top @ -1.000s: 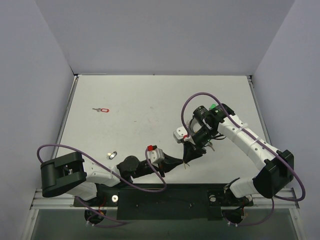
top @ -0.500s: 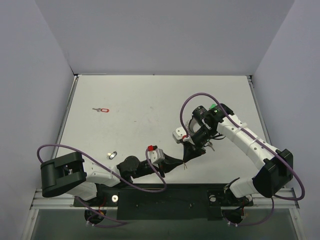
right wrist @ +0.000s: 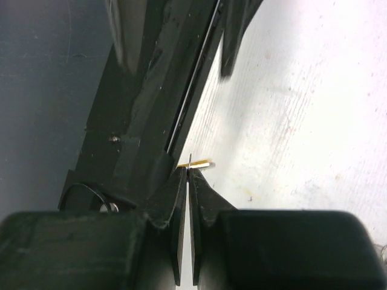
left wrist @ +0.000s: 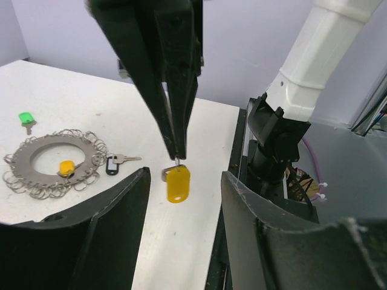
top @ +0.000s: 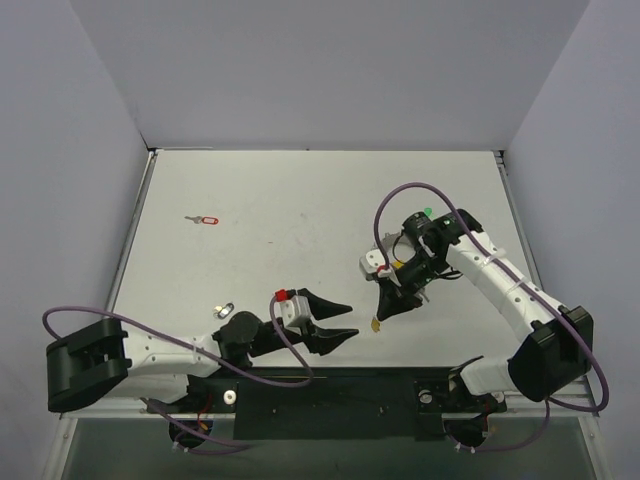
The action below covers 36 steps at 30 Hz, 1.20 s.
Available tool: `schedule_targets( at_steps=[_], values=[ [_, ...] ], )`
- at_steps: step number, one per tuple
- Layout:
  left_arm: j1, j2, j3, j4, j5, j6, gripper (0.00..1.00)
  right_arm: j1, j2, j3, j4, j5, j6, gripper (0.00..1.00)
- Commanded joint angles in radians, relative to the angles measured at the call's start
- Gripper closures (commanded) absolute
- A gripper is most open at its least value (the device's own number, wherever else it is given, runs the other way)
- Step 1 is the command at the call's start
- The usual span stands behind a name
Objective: Put the keys on the keyring
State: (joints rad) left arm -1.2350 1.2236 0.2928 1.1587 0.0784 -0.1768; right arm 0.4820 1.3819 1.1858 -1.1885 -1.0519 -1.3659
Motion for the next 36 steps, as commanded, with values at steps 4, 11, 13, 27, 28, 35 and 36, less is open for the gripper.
schedule_targets(
  at_steps=[4, 11, 13, 27, 28, 35, 36],
  values=[
    [0.103, -0.327, 0.051, -0.508, -0.043, 0.132, 0.35, -0.130, -0.110, -0.135, -0.060, 0.064, -0.105, 1.00],
    [0.253, -0.504, 0.117, -0.879, -0.014, 0.258, 0.24, -0.477, -0.159, -0.222, -0.146, 0.162, -0.151, 1.00],
    [0.250, -0.498, 0.129, -0.904, -0.019, 0.280, 0.24, -0.572, -0.167, -0.236, -0.148, 0.205, -0.139, 1.00],
    [0.193, -0.567, 0.226, -1.139, -0.034, 0.387, 0.23, -0.861, 0.046, -0.161, 0.025, 0.573, 0.256, 1.00],
    [0.190, -0.575, 0.224, -1.145, -0.035, 0.390, 0.22, -0.855, 0.086, -0.155, 0.052, 0.592, 0.287, 1.00],
    [0.151, -0.607, 0.224, -1.156, -0.071, 0.411, 0.23, -0.772, 0.270, -0.069, 0.225, 0.685, 0.513, 1.00],
    [0.149, -0.608, 0.224, -1.156, -0.071, 0.412, 0.23, -0.754, 0.307, -0.042, 0.239, 0.693, 0.542, 1.00]
  ],
)
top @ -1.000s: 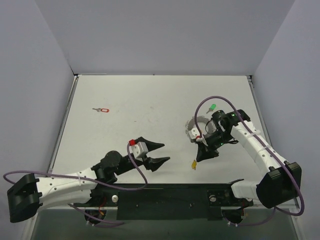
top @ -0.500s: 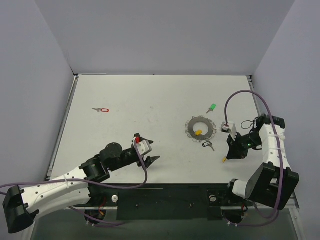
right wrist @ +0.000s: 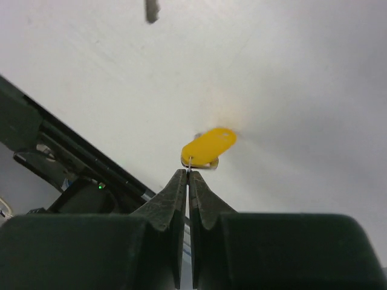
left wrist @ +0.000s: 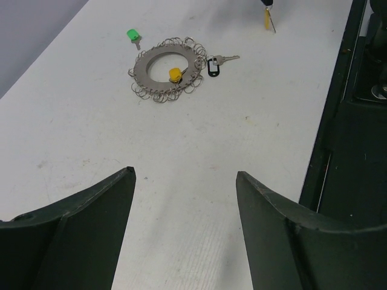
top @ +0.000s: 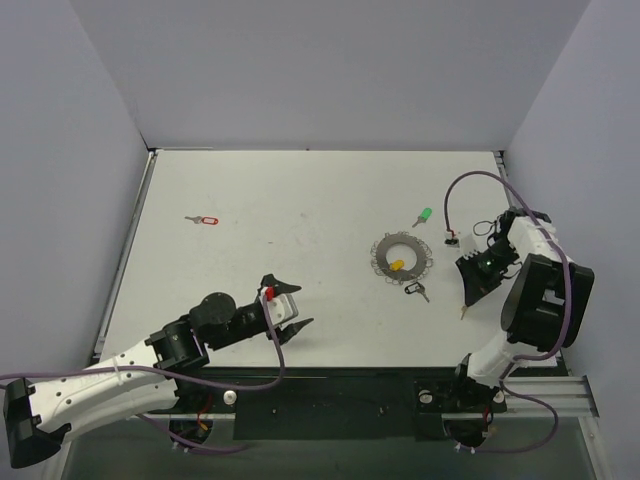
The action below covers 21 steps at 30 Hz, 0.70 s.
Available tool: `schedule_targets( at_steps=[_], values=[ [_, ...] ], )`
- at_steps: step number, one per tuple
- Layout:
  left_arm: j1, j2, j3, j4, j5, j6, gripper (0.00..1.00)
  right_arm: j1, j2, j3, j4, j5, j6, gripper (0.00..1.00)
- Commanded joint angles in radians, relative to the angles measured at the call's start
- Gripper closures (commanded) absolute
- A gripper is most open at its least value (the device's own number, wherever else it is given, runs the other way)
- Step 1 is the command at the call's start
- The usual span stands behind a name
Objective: Put the keys on the keyring
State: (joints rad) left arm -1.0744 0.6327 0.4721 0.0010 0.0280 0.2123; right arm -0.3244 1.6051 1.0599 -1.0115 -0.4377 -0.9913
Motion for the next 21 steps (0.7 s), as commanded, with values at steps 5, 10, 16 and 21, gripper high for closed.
schedule_targets(
  at_steps=[5, 10, 16, 21],
  values=[
    [-0.015, -0.022, 0.046, -0.032, -0.019, 0.027, 0.23, 0.113, 0.187, 0.167, 0.100, 0.108, 0.240, 1.00],
    [-0.015, -0.025, 0.043, -0.030, -0.019, 0.029, 0.22, 0.151, 0.282, 0.245, 0.117, 0.126, 0.282, 1.00],
    [-0.015, -0.027, 0.042, -0.025, -0.019, 0.025, 0.22, 0.177, 0.325, 0.268, 0.143, 0.151, 0.312, 1.00],
    [-0.015, -0.024, 0.042, -0.027, -0.019, 0.025, 0.22, 0.186, 0.335, 0.273, 0.165, 0.166, 0.330, 1.00]
  ],
)
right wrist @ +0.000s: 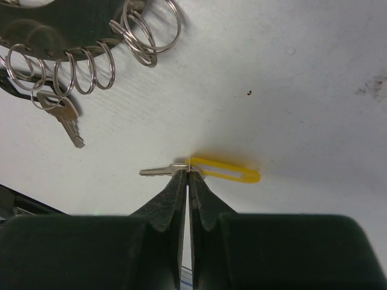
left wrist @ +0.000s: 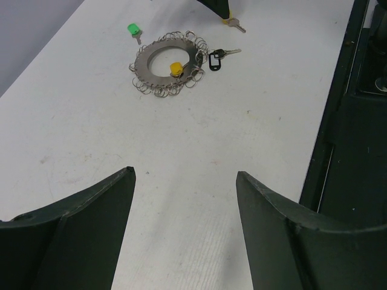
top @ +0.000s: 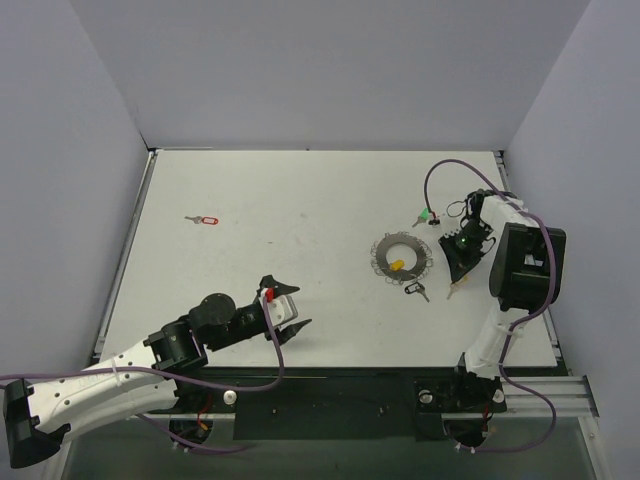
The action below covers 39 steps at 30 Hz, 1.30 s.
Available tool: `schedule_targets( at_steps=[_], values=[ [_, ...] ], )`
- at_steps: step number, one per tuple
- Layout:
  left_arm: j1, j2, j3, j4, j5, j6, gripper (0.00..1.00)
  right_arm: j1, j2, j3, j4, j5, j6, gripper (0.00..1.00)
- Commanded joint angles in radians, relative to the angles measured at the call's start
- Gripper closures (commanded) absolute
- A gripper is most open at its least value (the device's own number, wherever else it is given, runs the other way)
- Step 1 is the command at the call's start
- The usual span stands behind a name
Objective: Put the keys on the keyring
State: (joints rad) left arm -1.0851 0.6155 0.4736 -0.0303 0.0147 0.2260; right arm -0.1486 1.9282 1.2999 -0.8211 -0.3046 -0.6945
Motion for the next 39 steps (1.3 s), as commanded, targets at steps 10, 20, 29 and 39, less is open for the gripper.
schedule_targets(
  at_steps=[10, 20, 29, 39],
  values=[
    [-0.004, -0.007, 0.040, 0.007, 0.002, 0.009, 0.22, 0.027, -0.012, -0.027, 0.059, 0.036, 0.049, 1.00],
    [-0.004, -0.005, 0.040, 0.009, 0.008, 0.009, 0.22, 0.029, -0.075, -0.114, 0.161, 0.018, 0.020, 1.00],
    [-0.006, 0.001, 0.040, 0.007, 0.014, 0.009, 0.22, 0.029, -0.126, -0.139, 0.171, -0.014, 0.003, 1.00],
    [-0.006, 0.004, 0.040, 0.006, 0.018, 0.010, 0.22, 0.043, -0.146, -0.143, 0.148, -0.027, -0.014, 0.98]
  ],
)
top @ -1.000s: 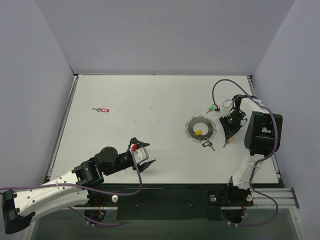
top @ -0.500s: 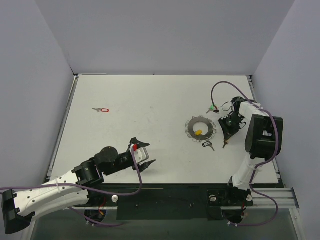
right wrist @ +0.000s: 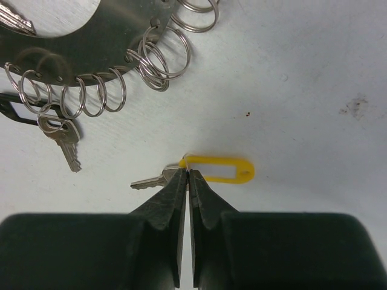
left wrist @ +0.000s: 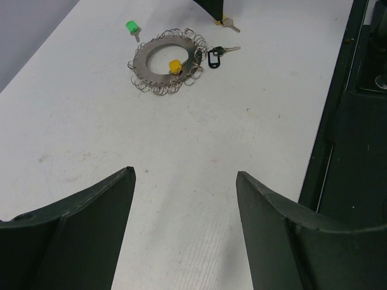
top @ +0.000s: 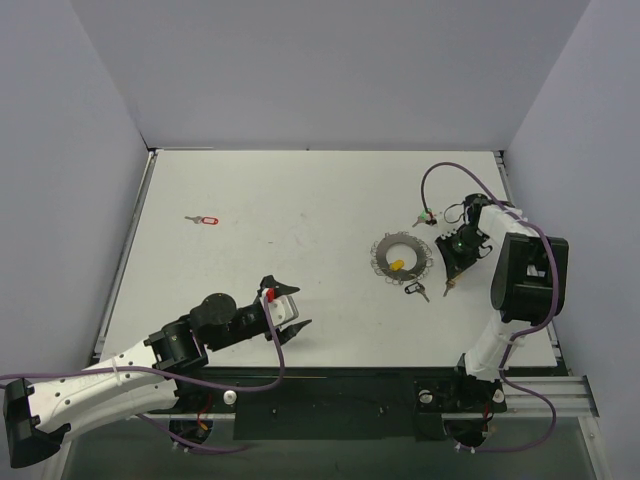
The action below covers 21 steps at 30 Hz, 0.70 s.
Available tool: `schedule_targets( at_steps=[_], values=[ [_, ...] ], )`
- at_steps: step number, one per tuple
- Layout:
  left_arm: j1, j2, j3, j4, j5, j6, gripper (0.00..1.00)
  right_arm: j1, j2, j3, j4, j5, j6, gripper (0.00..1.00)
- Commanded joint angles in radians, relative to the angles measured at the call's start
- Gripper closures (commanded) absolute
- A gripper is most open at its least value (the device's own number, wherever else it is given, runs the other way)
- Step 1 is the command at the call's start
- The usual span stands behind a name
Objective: Put the keys on the keyring
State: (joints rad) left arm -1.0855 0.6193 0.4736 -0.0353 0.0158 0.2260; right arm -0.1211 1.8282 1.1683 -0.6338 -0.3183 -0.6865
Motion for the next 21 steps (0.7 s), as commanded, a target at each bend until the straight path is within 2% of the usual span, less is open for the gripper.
schedule_targets(
  at_steps=[1, 8, 12, 21],
  values=[
    [-0.005, -0.001, 0.042, 0.011, 0.018, 0.010, 0.22, 0.018, -0.047, -0.012, -0.043, -0.011, -0.024, 0.98],
    [-0.005, 0.003, 0.043, 0.006, 0.018, 0.010, 0.22, 0.026, -0.043, -0.007, -0.050, -0.007, -0.027, 0.91],
    [-0.007, 0.005, 0.045, 0.002, 0.021, 0.010, 0.22, 0.026, -0.064, 0.007, -0.052, -0.011, 0.004, 0.80],
    [-0.005, -0.003, 0.039, 0.015, 0.007, 0.000, 0.22, -0.002, -0.162, 0.021, -0.056, -0.007, 0.015, 0.75]
  ],
)
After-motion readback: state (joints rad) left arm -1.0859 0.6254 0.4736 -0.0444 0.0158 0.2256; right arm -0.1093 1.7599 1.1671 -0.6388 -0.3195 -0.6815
